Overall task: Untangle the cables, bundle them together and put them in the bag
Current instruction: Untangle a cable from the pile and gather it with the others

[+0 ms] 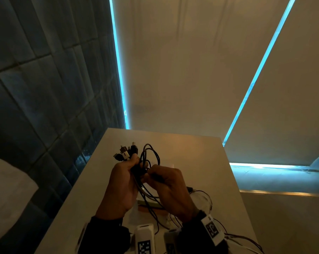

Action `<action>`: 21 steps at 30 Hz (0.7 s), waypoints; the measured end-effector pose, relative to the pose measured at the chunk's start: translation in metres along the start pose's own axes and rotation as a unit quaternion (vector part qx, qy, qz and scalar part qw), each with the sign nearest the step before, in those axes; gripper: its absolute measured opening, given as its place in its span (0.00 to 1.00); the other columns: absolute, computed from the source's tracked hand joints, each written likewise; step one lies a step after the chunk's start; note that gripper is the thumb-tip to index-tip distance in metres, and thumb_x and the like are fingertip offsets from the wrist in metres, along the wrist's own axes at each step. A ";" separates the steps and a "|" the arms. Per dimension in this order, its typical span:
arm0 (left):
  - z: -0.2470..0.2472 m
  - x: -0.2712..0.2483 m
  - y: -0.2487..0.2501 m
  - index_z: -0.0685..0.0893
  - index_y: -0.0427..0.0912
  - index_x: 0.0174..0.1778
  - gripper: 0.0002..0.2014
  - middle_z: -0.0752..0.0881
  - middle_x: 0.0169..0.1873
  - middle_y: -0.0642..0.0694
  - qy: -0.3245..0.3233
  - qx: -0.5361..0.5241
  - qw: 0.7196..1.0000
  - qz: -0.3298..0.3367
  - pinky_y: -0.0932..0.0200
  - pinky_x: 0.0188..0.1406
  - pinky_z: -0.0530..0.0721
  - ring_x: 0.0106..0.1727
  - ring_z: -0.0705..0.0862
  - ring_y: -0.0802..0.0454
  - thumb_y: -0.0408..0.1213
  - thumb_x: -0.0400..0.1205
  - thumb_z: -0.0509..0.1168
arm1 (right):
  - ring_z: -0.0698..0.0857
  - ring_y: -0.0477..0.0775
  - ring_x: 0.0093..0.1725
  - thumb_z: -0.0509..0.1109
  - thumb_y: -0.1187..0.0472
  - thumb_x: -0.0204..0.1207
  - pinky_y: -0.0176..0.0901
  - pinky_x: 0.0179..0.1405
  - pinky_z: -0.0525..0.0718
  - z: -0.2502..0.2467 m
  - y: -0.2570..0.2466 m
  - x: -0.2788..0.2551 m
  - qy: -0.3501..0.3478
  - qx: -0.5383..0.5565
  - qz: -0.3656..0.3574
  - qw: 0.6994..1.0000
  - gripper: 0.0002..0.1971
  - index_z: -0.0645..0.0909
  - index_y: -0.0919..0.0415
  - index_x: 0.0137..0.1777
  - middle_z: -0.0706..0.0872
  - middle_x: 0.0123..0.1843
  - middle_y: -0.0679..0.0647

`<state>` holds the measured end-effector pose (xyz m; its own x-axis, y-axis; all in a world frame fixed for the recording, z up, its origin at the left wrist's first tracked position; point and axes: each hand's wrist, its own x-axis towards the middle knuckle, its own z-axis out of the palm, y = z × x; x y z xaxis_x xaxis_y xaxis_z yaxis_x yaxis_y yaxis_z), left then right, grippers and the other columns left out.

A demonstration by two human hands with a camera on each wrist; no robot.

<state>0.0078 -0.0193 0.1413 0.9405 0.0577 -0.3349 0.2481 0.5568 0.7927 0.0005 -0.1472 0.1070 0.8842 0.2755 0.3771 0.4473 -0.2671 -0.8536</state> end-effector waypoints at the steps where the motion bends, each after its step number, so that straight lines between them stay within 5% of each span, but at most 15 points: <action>1: -0.001 0.000 0.000 0.81 0.36 0.50 0.12 0.82 0.34 0.41 -0.004 -0.001 1.000 -0.002 0.54 0.36 0.77 0.34 0.80 0.47 0.39 0.87 0.55 | 0.81 0.42 0.33 0.66 0.61 0.79 0.38 0.34 0.78 0.000 0.000 0.000 -0.008 -0.006 0.007 1.000 0.09 0.85 0.56 0.39 0.82 0.31 0.41; 5: 0.002 -0.002 -0.001 0.79 0.38 0.46 0.13 0.83 0.29 0.43 -0.040 0.008 0.999 -0.016 0.56 0.31 0.81 0.30 0.81 0.49 0.40 0.87 0.53 | 0.75 0.43 0.29 0.67 0.64 0.78 0.41 0.32 0.73 0.001 0.003 -0.003 -0.025 0.005 0.033 0.999 0.18 0.79 0.41 0.31 0.78 0.27 0.41; 8: 0.005 -0.004 0.000 0.77 0.39 0.43 0.13 0.79 0.27 0.44 -0.068 0.005 0.998 -0.018 0.55 0.32 0.77 0.29 0.77 0.50 0.40 0.87 0.52 | 0.80 0.48 0.34 0.66 0.63 0.80 0.47 0.38 0.80 -0.004 0.005 -0.002 -0.027 0.046 0.070 0.996 0.12 0.85 0.50 0.37 0.83 0.31 0.47; 12: 0.007 -0.005 0.003 0.71 0.42 0.37 0.14 0.75 0.25 0.45 -0.085 -0.007 0.996 -0.014 0.60 0.22 0.75 0.21 0.72 0.55 0.37 0.88 0.50 | 0.78 0.40 0.31 0.66 0.57 0.81 0.35 0.35 0.76 -0.009 0.019 -0.008 0.002 0.006 0.058 0.998 0.16 0.80 0.49 0.31 0.79 0.26 0.41; 16: 0.005 -0.003 0.002 0.68 0.44 0.36 0.13 0.74 0.24 0.47 -0.080 0.005 0.997 -0.019 0.61 0.25 0.62 0.23 0.65 0.56 0.38 0.88 0.49 | 0.75 0.41 0.26 0.67 0.54 0.81 0.32 0.29 0.71 -0.024 0.036 -0.022 0.010 -0.065 0.055 0.996 0.18 0.77 0.53 0.28 0.75 0.23 0.41; 21: 0.004 0.002 0.003 0.74 0.41 0.39 0.12 0.80 0.24 0.45 -0.013 0.015 0.999 0.028 0.64 0.22 0.74 0.21 0.77 0.57 0.36 0.88 0.52 | 0.75 0.41 0.26 0.69 0.55 0.79 0.29 0.27 0.70 -0.073 0.048 -0.053 0.063 -0.139 0.089 0.984 0.18 0.74 0.49 0.26 0.78 0.26 0.44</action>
<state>0.0115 -0.0206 0.1452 0.9587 0.0665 -0.2765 0.2014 0.5276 0.8252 -0.0146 -0.2415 0.0718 0.9540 0.0889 0.2864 0.2869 -0.5487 -0.7852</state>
